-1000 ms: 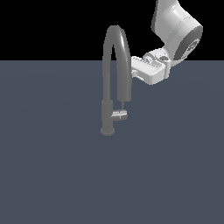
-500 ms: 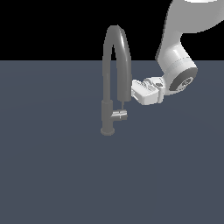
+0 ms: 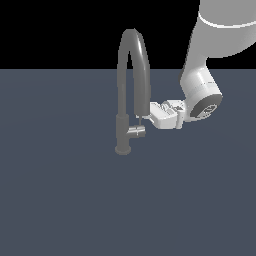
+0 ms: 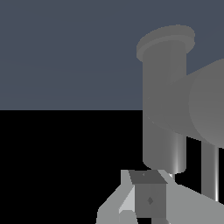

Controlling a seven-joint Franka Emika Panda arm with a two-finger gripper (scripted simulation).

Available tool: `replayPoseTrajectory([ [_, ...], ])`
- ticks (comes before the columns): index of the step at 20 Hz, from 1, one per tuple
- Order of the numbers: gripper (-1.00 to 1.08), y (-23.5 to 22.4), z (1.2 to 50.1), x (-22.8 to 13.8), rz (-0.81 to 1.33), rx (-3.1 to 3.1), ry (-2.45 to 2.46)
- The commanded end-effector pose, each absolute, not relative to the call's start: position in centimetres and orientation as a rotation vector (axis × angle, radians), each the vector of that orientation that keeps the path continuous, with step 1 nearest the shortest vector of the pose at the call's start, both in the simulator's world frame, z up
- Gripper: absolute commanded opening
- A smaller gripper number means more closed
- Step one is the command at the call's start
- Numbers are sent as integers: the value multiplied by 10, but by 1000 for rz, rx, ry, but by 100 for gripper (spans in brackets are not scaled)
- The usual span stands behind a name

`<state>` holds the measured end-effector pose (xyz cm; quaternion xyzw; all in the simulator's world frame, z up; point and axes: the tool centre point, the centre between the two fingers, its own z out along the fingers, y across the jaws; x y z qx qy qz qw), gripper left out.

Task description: Turn on the faucet by rotating a designated handle.

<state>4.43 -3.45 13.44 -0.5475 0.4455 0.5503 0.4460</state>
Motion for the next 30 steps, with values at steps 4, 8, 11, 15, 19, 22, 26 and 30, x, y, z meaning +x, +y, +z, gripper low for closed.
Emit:
replayPoseTrajectory([
  [4,-100,-34,136,45,1360,-1363,1101],
  [8,-100,-35,137,43,1360,-1363,1101],
  [11,-100,-36,140,36,1360,-1363,1101],
  [15,-100,-38,144,27,1360,-1363,1101],
  [19,-100,-40,148,18,1360,-1363,1101],
  [22,-100,-40,145,18,1357,-1362,1104],
  [26,-100,-42,145,7,1357,-1362,1103],
  [30,-100,-45,145,-5,1358,-1362,1102],
])
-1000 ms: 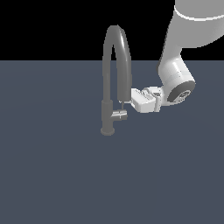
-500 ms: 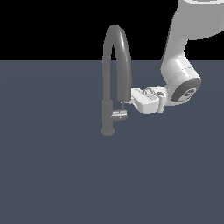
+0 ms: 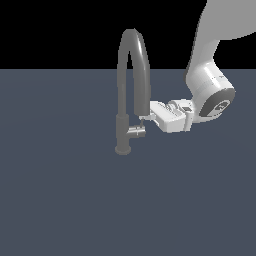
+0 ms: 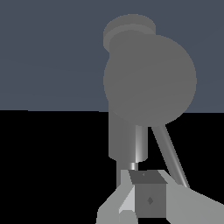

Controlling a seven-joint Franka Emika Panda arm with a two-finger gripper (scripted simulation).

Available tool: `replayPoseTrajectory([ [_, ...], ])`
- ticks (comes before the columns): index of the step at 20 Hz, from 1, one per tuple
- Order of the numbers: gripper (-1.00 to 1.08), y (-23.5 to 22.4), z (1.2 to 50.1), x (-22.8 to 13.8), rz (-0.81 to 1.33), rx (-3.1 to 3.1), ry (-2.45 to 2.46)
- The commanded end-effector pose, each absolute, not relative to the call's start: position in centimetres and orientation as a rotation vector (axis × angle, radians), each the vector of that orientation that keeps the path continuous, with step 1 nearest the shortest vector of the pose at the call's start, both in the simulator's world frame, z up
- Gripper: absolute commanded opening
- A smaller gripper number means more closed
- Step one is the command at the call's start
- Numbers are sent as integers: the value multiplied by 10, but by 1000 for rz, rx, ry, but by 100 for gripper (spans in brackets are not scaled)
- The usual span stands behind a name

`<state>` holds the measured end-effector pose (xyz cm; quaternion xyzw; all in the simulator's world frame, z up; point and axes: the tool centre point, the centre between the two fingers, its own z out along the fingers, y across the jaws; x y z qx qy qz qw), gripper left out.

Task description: Turn on the faucet by rotating a designated handle.

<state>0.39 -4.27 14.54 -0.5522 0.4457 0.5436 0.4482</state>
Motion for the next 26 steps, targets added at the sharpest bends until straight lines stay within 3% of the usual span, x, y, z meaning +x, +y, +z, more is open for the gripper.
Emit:
replayPoseTrajectory([
  [1,-100,-45,145,-8,1359,-1362,1102],
  [5,-100,-45,148,-7,1345,-1370,1097],
  [14,-100,-53,127,-42,1360,-1363,1101],
  [16,-100,-50,137,-32,1341,-1376,1088],
  [22,-100,-55,100,-55,1359,-1363,1100],
  [24,-100,-53,119,-44,1340,-1381,1075],
  [26,-100,-53,106,-47,1345,-1377,1081],
])
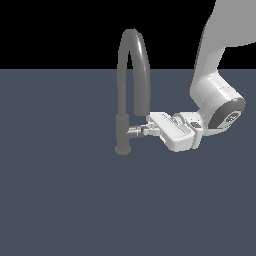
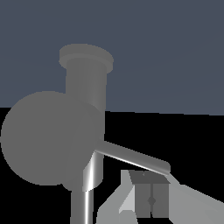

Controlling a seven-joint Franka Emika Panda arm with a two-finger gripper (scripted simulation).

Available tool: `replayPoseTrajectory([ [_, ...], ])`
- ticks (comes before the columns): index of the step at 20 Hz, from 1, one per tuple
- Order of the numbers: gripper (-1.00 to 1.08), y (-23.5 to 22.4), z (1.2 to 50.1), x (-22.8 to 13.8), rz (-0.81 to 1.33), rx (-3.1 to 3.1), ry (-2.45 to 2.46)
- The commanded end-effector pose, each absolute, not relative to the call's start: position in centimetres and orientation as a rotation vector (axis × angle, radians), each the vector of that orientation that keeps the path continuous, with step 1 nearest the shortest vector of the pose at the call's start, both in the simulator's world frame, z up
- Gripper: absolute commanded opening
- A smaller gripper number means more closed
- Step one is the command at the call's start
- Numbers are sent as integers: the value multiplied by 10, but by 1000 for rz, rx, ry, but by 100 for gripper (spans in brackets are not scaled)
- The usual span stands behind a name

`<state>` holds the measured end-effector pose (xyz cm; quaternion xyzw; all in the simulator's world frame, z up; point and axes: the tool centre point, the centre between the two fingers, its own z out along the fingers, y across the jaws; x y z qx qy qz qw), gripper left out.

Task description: Turn on the faucet by rotating a designated handle.

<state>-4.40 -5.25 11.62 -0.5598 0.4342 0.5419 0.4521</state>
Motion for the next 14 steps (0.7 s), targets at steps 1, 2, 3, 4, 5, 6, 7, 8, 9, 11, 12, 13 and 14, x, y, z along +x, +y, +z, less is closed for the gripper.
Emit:
replayPoseTrajectory([
  [1,-100,-54,100,-48,1347,-1375,1084],
  [2,-100,-54,94,-49,1349,-1373,1087],
  [3,-100,-54,87,-51,1352,-1370,1090],
  [4,-100,-55,81,-52,1354,-1368,1093],
  [5,-100,-55,75,-53,1356,-1366,1096],
  [6,-100,-55,69,-54,1358,-1364,1099],
  [7,-100,-55,69,-54,1358,-1364,1099],
  [8,-100,-53,91,-45,1340,-1382,1067],
  [9,-100,-53,87,-45,1342,-1381,1070],
  [11,-100,-53,78,-43,1345,-1377,1076],
  [12,-100,-52,73,-43,1347,-1376,1078],
  [13,-100,-52,69,-42,1348,-1374,1081],
  [14,-100,-52,65,-42,1350,-1373,1084],
])
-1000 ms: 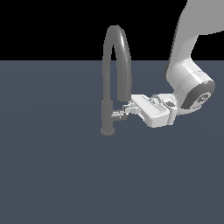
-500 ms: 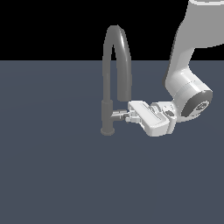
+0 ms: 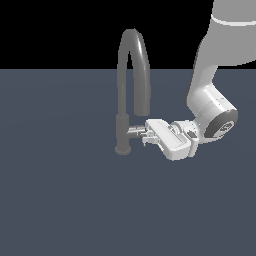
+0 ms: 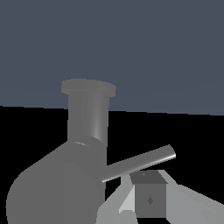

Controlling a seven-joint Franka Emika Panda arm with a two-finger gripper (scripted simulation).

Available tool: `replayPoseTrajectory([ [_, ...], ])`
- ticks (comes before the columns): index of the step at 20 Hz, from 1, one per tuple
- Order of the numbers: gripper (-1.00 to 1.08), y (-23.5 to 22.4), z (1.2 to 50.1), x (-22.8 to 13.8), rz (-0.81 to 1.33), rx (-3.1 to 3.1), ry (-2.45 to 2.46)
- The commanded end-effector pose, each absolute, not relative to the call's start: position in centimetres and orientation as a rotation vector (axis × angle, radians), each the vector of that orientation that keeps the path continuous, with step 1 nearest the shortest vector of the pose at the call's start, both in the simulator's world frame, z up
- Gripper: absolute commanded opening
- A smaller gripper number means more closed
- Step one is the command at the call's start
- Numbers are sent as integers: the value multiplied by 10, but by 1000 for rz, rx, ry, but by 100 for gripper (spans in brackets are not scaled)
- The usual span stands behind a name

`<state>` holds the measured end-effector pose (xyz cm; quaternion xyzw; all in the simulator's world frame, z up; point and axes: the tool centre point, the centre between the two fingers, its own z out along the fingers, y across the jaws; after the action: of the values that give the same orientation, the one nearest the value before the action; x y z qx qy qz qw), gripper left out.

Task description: Turn on the faucet by rotating a designated handle.

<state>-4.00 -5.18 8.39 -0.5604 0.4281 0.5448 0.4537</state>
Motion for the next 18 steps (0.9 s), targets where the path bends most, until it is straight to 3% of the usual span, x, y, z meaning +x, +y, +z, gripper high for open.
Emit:
replayPoseTrajectory([
  [1,-100,-52,60,-41,1351,-1371,1087],
  [7,-100,-52,39,-39,1359,-1363,1100],
  [8,-100,-52,70,-30,1340,-1384,1051],
  [18,-100,-48,38,-18,1353,-1370,1084],
])
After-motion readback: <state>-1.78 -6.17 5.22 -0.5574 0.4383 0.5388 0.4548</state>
